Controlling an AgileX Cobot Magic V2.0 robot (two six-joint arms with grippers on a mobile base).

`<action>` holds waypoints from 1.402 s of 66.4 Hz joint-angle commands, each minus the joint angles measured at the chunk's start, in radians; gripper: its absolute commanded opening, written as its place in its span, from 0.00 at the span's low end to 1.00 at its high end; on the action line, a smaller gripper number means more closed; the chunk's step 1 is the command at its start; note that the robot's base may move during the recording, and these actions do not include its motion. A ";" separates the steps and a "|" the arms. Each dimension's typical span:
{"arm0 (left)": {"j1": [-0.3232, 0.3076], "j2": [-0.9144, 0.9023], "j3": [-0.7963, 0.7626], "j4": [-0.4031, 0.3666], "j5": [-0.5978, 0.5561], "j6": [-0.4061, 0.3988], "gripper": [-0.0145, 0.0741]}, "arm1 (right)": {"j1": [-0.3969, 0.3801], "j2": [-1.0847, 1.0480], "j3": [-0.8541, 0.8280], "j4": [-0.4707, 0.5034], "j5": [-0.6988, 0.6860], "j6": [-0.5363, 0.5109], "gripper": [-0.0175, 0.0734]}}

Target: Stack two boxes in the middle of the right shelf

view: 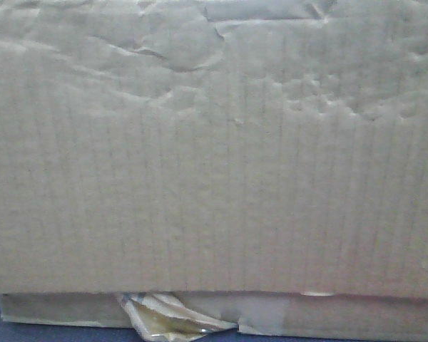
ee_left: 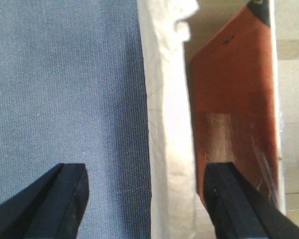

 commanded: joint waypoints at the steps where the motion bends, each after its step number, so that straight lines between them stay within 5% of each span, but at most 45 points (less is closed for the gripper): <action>1: -0.001 -0.012 0.000 0.002 -0.003 0.001 0.61 | 0.001 -0.004 0.011 -0.017 -0.007 -0.001 0.58; 14: -0.001 -0.012 0.000 0.002 -0.003 0.001 0.61 | 0.001 -0.004 0.017 -0.017 -0.007 -0.001 0.57; 22: -0.001 -0.003 0.001 -0.003 -0.003 0.001 0.58 | 0.001 -0.004 0.017 -0.017 -0.007 -0.001 0.48; 31: -0.032 0.028 0.006 -0.008 -0.003 0.001 0.39 | 0.001 -0.004 0.017 -0.017 -0.007 -0.001 0.28; 39: -0.065 0.042 0.006 0.025 -0.003 -0.025 0.11 | 0.001 -0.004 0.017 -0.045 -0.007 0.010 0.01; 42: -0.074 0.040 0.006 0.046 -0.003 -0.045 0.04 | 0.003 -0.004 0.017 -0.070 -0.007 0.027 0.02; 69: -0.076 -0.023 0.002 0.161 -0.003 -0.170 0.04 | 0.022 -0.051 0.008 -0.176 -0.038 0.088 0.02; 93: -0.076 -0.123 -0.092 0.340 -0.073 -0.249 0.04 | 0.144 -0.073 -0.101 -0.462 -0.196 0.298 0.02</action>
